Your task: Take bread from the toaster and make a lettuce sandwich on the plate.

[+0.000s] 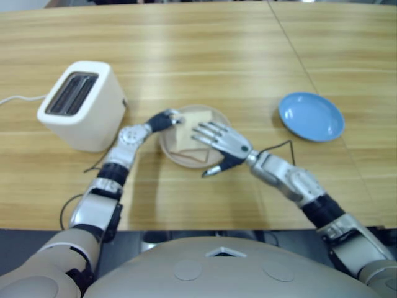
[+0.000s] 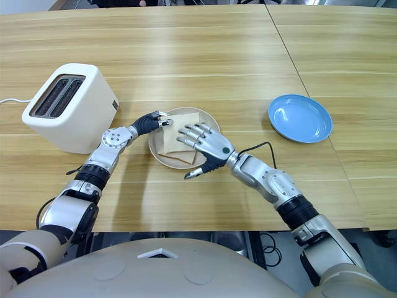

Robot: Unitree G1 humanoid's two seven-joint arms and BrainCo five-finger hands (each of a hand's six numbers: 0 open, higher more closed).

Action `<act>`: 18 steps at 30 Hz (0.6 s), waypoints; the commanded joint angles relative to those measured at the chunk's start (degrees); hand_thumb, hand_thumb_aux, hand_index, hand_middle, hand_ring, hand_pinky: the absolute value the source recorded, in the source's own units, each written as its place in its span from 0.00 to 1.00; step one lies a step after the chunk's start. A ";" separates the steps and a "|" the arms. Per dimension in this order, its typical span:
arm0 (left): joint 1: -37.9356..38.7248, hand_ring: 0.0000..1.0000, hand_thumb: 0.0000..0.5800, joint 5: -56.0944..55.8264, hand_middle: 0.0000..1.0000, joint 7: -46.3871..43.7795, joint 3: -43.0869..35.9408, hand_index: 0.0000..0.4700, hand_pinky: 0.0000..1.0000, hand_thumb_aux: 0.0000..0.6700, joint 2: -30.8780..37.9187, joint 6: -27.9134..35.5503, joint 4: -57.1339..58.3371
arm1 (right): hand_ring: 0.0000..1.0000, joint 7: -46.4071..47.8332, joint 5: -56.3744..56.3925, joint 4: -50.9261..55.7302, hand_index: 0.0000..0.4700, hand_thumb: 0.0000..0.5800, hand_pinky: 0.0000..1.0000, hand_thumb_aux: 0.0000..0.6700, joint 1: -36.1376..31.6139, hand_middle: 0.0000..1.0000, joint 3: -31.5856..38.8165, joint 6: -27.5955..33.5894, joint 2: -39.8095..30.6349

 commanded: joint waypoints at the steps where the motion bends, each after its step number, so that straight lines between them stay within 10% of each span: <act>1: 1.78 1.00 1.00 1.87 1.00 -0.11 -1.09 0.98 1.00 1.00 0.74 1.56 2.88 | 0.00 6.15 0.06 5.84 0.00 0.00 0.00 0.00 -0.08 0.00 2.94 0.91 0.44; 11: 4.83 1.00 1.00 5.15 1.00 2.57 -1.39 0.98 1.00 1.00 2.69 1.01 -6.72 | 0.00 12.88 2.78 14.82 0.00 0.00 0.00 0.00 -0.07 0.00 5.77 2.84 0.94; 12: 5.10 0.31 0.80 6.75 0.31 4.95 -1.32 0.55 0.31 0.56 3.28 0.85 -8.39 | 0.00 12.88 2.95 15.13 0.00 0.00 0.00 0.00 -0.13 0.00 6.06 2.80 0.97; 13: 5.18 0.00 0.00 8.34 0.00 7.57 -1.04 0.00 0.00 0.00 3.82 0.93 -9.80 | 0.00 12.83 3.25 15.52 0.00 0.00 0.00 0.00 -0.17 0.00 6.32 2.67 1.06; 18: 4.55 0.00 0.00 16.80 0.00 22.62 0.81 0.00 0.00 0.00 6.58 0.67 -15.87 | 0.00 12.61 4.07 16.57 0.00 0.00 0.00 0.00 0.01 0.00 7.26 2.60 1.46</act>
